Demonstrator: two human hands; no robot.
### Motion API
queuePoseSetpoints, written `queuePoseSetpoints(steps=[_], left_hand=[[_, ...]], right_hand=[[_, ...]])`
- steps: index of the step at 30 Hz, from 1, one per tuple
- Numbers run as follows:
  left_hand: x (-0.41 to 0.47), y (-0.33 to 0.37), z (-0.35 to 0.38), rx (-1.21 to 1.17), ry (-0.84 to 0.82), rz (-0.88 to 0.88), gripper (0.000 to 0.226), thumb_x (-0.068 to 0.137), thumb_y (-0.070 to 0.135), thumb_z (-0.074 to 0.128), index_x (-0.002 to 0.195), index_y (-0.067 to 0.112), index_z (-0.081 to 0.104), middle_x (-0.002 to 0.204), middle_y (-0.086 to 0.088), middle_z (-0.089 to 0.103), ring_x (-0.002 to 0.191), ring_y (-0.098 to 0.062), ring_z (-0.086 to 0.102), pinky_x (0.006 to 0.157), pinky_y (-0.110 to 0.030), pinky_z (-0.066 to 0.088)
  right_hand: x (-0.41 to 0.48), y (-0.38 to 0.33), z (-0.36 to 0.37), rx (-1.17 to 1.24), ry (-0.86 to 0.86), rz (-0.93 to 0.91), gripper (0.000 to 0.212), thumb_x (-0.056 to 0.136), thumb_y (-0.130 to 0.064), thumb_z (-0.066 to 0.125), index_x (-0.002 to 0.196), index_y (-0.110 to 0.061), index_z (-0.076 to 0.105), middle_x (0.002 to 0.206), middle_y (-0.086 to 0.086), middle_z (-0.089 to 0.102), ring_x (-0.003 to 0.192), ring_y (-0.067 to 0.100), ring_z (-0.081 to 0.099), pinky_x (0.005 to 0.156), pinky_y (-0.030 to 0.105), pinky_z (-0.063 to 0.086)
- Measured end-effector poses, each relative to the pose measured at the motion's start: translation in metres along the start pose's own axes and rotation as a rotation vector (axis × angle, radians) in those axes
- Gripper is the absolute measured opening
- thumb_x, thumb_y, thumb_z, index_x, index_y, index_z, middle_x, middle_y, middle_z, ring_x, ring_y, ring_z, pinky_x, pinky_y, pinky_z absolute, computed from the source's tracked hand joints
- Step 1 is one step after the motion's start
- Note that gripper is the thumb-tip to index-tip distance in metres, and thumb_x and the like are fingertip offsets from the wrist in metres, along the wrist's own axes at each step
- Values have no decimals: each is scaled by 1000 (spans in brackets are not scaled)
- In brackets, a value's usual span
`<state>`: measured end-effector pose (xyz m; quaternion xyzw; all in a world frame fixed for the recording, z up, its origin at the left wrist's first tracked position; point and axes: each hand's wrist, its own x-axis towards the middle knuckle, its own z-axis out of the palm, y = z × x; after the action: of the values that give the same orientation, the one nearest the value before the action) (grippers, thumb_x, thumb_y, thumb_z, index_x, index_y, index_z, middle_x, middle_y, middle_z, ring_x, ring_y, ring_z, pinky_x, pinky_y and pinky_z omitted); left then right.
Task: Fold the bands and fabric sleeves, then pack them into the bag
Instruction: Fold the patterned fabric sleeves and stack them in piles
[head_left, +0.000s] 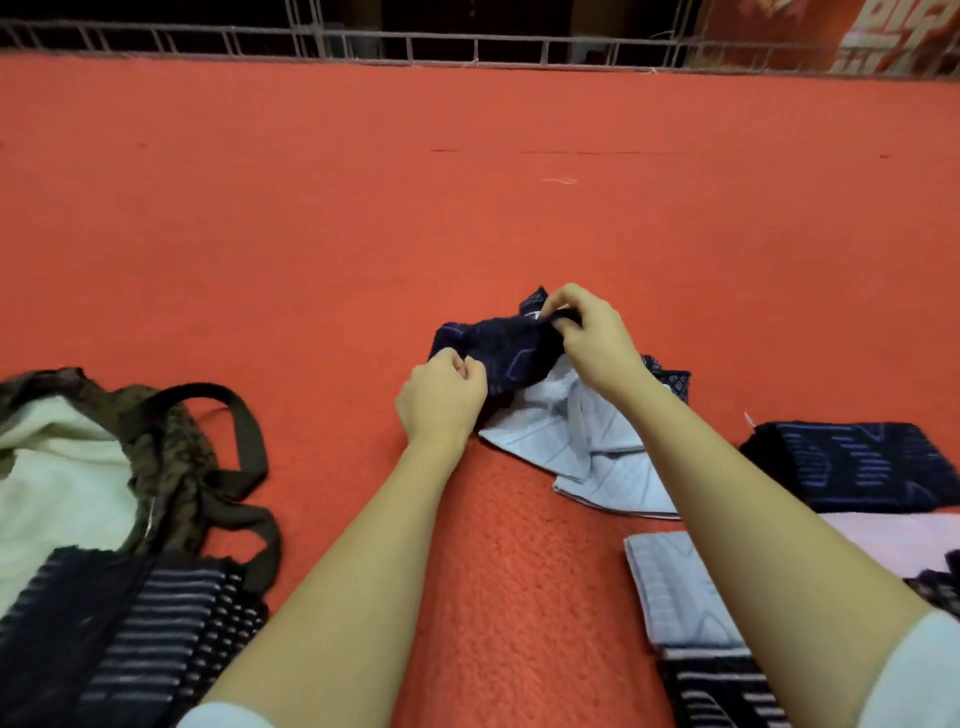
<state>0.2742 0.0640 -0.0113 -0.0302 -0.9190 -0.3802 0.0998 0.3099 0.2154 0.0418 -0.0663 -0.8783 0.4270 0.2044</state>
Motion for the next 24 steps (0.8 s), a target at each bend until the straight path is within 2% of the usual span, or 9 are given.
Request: queuePoseSetpoints(steps=[2,4,6,10,14,16,18,22,24], left_hand=[[-16,-6,-10,-15,-9,-94,29,92,37,42,81,15,56,87,-13,65,88,-37,58,70,-36,37],[-28,-18,-15,-80,-100,-270,41,97,42,33,106,11,58,109,-19,63,105,-38,56,84,-37,40],[-45,-28,-16,-134,-215,-379,55,99,44,28,124,1,51,120,-24,58,115,-39,53,95,-37,40],[-73,-35,-24,-324,-256,-323,40,99,43,37,110,6,48,112,-19,61,108,-34,56,86,-35,39],[-79,-43,-28,-615,-326,-341,48,75,61,61,97,21,46,98,-5,63,94,-24,63,88,-40,51],[-83,-48,-33,-579,-285,-270,40,77,43,71,100,21,47,92,1,62,88,-20,61,83,-31,49],[-84,-55,-37,-527,-155,-207,28,84,22,68,106,17,51,94,1,60,88,-19,58,75,-24,41],[-84,-70,-40,-443,-83,-118,32,88,3,54,118,14,57,115,-6,60,103,-21,56,87,-22,38],[-86,-74,-41,-473,-77,-137,35,90,-1,48,121,13,56,116,-4,59,103,-18,55,88,-21,38]], right_hand=[[-15,-11,-3,47,-19,25,23,86,4,44,88,-12,60,78,-8,59,71,6,54,66,24,44],[-35,-19,-4,149,-44,124,22,82,4,47,83,-14,61,74,-1,60,65,15,54,60,26,44],[-61,-25,-2,201,-120,238,19,82,1,51,78,-16,59,71,3,57,60,15,50,50,19,40],[-111,-29,8,246,-371,486,7,88,-10,51,84,-13,55,73,2,52,56,14,48,48,19,44],[-130,-19,18,309,-411,603,20,92,-22,49,88,-8,63,80,7,63,54,17,56,52,23,44],[-133,-15,24,329,-378,580,22,95,-24,49,92,-6,61,82,10,59,54,15,52,49,22,41],[-129,-13,31,358,-289,542,16,95,-18,50,89,-6,60,78,10,56,53,14,49,47,21,39],[-110,-7,48,167,-148,360,11,94,-15,51,89,-12,61,78,1,58,69,10,53,69,28,46],[-107,-8,62,221,-230,358,16,97,-21,49,89,-11,59,76,0,55,68,10,50,64,22,41]])
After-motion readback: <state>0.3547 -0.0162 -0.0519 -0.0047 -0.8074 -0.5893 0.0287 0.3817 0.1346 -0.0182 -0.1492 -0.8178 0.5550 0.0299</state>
